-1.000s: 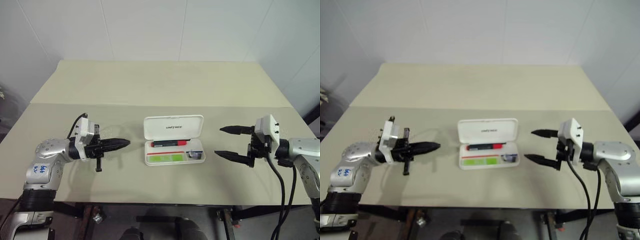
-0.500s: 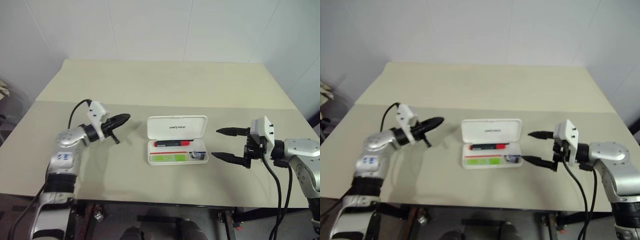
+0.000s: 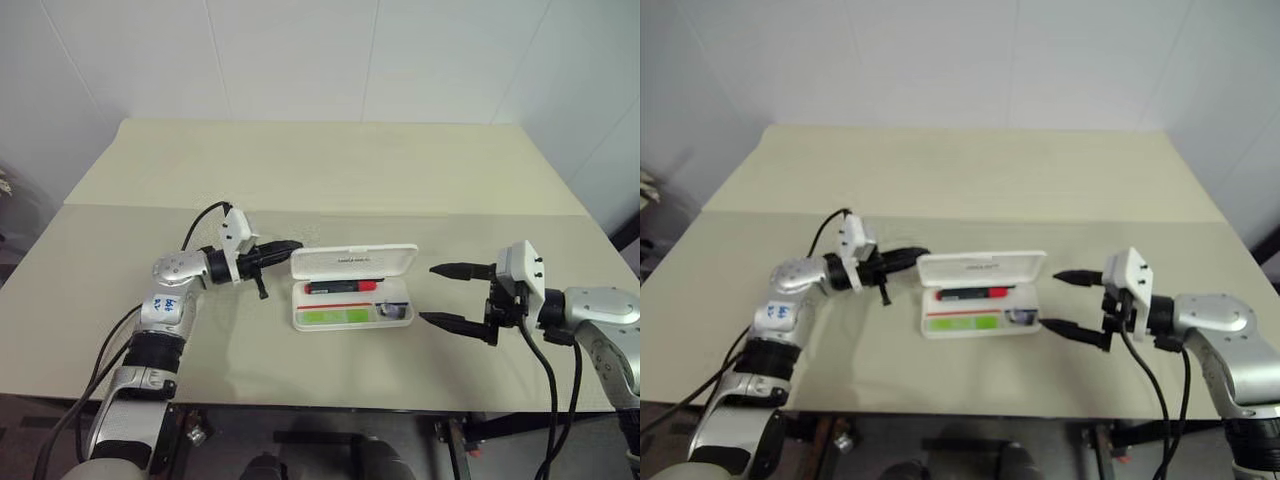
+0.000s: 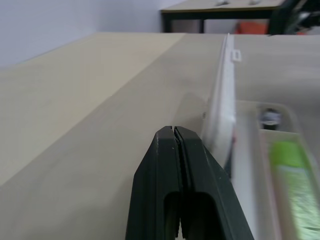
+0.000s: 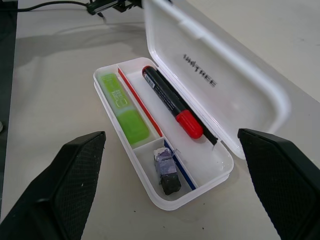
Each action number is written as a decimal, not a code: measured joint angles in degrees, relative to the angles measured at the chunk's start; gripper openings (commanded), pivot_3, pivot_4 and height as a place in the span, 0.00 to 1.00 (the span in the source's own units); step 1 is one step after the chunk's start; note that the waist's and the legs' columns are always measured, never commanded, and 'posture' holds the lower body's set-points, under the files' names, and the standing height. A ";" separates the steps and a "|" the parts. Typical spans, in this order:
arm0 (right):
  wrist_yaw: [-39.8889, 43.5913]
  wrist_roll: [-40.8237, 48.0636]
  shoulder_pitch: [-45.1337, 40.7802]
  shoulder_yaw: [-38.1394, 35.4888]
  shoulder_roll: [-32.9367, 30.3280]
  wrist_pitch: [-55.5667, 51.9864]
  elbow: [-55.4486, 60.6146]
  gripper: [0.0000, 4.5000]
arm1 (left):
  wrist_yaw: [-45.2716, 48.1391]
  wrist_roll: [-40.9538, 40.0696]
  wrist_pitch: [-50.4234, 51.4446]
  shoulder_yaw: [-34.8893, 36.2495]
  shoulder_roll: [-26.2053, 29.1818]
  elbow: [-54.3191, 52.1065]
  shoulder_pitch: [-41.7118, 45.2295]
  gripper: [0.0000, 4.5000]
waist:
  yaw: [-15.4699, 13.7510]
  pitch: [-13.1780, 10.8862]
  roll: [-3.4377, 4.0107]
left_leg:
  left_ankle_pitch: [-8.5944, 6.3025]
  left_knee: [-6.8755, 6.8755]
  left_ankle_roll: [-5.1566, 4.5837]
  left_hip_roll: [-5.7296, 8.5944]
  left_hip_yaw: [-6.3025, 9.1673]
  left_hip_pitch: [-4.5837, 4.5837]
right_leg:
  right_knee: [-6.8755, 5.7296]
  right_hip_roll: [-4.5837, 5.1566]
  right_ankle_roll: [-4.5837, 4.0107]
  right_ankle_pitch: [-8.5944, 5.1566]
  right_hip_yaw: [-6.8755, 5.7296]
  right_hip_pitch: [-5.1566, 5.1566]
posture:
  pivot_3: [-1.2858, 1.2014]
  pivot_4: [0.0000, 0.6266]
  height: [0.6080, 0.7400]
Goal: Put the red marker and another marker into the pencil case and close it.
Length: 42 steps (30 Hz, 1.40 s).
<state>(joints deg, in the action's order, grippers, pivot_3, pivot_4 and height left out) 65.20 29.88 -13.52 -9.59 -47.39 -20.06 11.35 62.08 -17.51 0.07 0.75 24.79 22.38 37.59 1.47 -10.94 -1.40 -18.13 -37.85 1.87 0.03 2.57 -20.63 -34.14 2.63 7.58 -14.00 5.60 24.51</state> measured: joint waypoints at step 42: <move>-7.11 4.44 9.12 -3.90 4.54 -2.36 9.14 1.00 | 1.77 11.19 14.51 -15.39 0.71 -14.75 -2.39 0.01 | 0.03 0.00 -0.01 | 0.01 -0.14 -0.04 0.03 0.03 0.19 | -0.06 -0.04 0.04 0.02 0.06 -0.26 | 0.52 0.24 1.00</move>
<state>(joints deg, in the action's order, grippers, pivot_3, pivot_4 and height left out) 58.09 34.32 -4.40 -13.49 -42.85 -22.42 20.49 63.85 -6.32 14.59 -14.64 25.51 7.63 35.21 1.50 -10.94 -1.42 -18.12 -37.99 1.83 0.06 2.59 -20.44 -34.20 2.59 7.62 -13.98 5.66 24.25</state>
